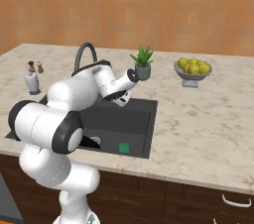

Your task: Pick the pan and sponge and place them into the sink. Then turn on the water.

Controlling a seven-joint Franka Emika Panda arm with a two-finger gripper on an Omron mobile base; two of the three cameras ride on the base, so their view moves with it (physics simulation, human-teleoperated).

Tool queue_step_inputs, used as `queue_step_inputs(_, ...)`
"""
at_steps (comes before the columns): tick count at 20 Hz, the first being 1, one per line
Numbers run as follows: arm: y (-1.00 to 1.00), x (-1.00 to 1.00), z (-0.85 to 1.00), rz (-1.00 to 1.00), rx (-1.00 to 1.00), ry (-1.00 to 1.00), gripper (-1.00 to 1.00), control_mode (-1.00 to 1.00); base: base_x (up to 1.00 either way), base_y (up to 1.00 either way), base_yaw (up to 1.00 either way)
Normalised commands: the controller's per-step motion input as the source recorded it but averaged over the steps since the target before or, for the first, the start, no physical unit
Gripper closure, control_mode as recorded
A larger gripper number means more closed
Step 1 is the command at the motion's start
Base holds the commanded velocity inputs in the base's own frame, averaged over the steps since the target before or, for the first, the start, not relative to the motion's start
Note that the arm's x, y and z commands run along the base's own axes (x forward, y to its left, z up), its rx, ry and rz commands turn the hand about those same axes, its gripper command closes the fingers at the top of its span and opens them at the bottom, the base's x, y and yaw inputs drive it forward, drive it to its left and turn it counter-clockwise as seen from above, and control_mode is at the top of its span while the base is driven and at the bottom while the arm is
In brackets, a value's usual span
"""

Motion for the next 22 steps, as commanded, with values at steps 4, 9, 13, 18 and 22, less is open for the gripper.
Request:
queue_step_inputs(4,0.24,0.48,-0.2,-0.02,0.06,-0.01,-1.0,-1.0,0.0,0.0,0.0)
queue_step_inputs(9,0.09,0.57,-0.32,-0.03,0.08,-0.01,-1.0,-1.0,0.0,0.0,0.0)
queue_step_inputs(13,0.0,0.61,-0.29,-0.01,0.07,0.0,-1.0,-1.0,0.0,0.0,0.0)
queue_step_inputs(18,0.04,0.56,-0.22,0.0,0.06,0.0,-1.0,-1.0,0.0,0.0,0.0)
queue_step_inputs(22,0.0,0.53,-0.22,0.0,0.04,0.0,-1.0,-1.0,0.0,0.0,0.0)
